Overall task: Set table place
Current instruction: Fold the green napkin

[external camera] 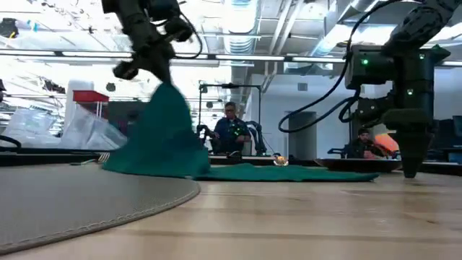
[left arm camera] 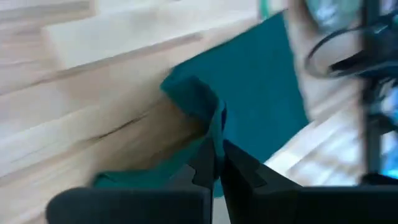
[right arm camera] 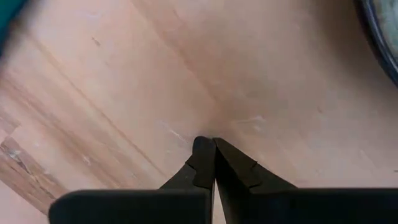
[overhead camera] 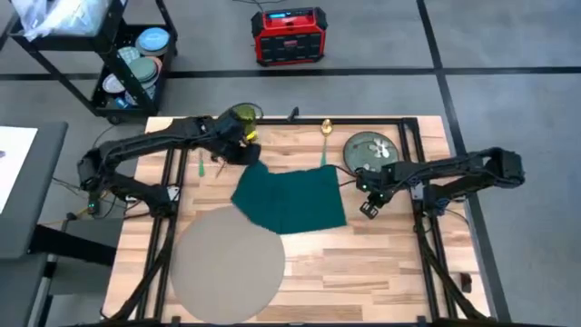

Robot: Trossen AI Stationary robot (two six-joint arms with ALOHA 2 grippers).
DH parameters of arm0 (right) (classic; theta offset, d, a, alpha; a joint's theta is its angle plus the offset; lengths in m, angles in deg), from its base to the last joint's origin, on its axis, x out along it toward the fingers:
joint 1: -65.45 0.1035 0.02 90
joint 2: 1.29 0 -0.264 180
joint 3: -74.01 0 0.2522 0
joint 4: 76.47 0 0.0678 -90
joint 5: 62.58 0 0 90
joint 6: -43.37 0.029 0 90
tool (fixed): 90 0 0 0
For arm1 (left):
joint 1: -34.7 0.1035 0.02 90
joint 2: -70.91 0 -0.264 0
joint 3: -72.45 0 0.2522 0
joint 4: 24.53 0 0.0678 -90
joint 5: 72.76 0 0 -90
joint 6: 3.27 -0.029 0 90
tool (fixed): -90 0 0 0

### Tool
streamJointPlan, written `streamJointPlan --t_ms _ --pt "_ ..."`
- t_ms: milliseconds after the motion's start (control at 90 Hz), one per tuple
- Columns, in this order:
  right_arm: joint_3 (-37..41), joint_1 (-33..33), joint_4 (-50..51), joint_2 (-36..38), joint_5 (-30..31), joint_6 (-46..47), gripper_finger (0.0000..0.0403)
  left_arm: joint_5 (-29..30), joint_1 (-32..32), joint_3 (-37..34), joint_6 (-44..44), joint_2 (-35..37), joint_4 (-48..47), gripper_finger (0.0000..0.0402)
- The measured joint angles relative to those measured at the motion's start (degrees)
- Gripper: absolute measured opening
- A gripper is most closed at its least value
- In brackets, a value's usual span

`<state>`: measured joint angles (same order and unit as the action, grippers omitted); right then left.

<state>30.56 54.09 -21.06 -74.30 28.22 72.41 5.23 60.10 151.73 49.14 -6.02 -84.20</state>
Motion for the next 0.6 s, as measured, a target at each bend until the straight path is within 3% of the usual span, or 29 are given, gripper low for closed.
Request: streamJointPlan --t_ms 344,600 --pt "0.0 -0.04 0.0 -0.02 0.07 -0.61 0.0 -5.82 -4.8 0.0 12.4 -11.73 21.35 0.0" --pt "0.07 -0.07 -1.57 -0.02 -1.12 -3.77 0.0 -5.48 -7.61 0.0 19.39 -18.59 31.73 0.0"
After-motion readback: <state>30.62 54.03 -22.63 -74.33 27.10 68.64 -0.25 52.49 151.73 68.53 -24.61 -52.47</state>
